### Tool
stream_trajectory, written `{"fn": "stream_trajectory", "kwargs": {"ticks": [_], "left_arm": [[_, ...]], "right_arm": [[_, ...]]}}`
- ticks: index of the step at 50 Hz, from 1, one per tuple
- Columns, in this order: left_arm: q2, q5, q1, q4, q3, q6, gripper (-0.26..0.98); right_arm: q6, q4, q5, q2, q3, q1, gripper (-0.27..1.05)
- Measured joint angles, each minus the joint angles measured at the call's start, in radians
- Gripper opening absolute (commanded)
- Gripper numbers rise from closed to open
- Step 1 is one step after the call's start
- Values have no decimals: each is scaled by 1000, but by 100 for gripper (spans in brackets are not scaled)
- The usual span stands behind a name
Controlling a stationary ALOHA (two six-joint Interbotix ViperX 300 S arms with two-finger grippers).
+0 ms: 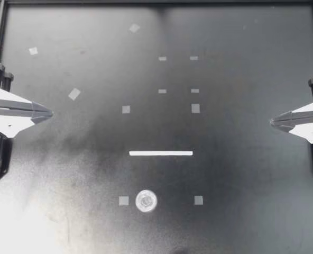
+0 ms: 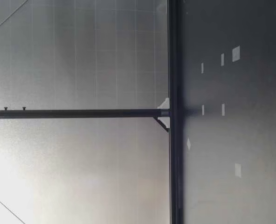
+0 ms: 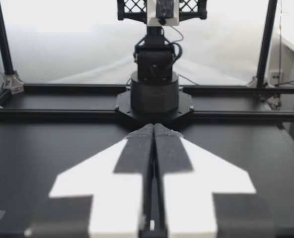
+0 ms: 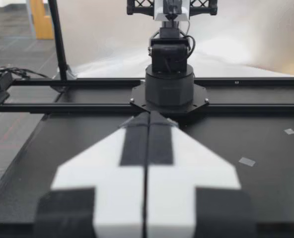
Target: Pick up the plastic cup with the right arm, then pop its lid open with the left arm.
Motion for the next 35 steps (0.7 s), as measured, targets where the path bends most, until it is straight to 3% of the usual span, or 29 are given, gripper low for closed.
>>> {"fn": "stream_trajectory", "kwargs": {"ticks": [4,14,24,35], "left_arm": [[-8,0,-6,-2,34,-17,-13],[41,64,-54,-5,9,-78,-13],[272,103,-170,-17,-91,-87,-13],[566,26,-213,-109,-149,-89,-13]], "right_arm": [[0,0,-6,-3,25,0,-16],[23,0,-25,41,48,21,-12],[97,0,-178,316,51,132,-9],[143,0,-325,657,11,181,-6]]}}
